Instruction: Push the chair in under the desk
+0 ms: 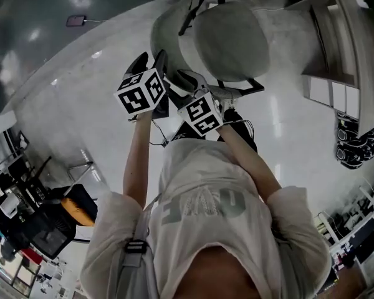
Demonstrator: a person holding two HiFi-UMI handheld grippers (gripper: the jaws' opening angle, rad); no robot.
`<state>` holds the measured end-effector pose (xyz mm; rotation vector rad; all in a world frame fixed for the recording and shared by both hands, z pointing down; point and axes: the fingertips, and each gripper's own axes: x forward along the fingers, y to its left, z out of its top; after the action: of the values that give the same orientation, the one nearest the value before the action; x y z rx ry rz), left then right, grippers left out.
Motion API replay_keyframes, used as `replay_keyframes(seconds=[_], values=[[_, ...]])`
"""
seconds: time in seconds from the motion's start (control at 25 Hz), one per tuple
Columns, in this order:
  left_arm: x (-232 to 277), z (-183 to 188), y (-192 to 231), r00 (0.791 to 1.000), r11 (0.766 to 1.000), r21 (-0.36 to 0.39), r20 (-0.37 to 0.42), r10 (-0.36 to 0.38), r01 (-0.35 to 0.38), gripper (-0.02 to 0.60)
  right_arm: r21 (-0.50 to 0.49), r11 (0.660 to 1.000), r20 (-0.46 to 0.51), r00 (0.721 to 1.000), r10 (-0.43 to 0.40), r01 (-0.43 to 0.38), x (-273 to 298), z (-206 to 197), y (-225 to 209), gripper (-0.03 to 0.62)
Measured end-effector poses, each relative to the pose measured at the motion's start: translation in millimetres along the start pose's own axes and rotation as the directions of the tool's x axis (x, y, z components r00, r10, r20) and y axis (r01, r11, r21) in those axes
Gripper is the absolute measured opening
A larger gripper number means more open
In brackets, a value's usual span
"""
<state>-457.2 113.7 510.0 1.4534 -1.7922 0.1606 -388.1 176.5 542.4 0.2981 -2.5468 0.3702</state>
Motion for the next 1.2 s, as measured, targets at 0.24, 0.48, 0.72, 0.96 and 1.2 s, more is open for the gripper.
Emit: replay_keyframes(seconds=[0.24, 0.48, 0.72, 0.96, 1.2], values=[[22.6, -19.1, 4.5, 0.997, 0.997, -0.060, -0.060, -0.043, 0.039, 0.224, -0.087, 0.995, -0.095, 0.993, -0.064, 0.056, 28.3, -35.1, -8.6, 0.233], [46.9, -19.3, 6.1, 0.993, 0.998, -0.033, -0.102, -0.062, 0.058, 0.221, -0.088, 0.996, -0.124, 0.991, -0.042, 0.031, 43.2, -49.6, -22.1, 0.232], [57.5, -28.0, 15.8, 0.992, 1.000, 0.001, -0.122, -0.022, 0.023, 0.161, -0.065, 0.998, -0.085, 0.996, -0.019, 0.014, 44.8, -50.7, -19.3, 0.175], [55.9, -23.9, 14.8, 0.996, 0.989, 0.120, 0.000, 0.090, -0.089, 0.132, -0.053, 0.997, -0.073, 0.995, -0.067, 0.063, 41.1, -49.3, -20.0, 0.133], [61.0, -15.3, -7.4, 0.998, 0.991, 0.119, 0.018, 0.067, -0.068, 0.133, -0.007, 0.997, -0.017, 0.996, -0.083, 0.083, 26.3, -41.7, -36.0, 0.129]])
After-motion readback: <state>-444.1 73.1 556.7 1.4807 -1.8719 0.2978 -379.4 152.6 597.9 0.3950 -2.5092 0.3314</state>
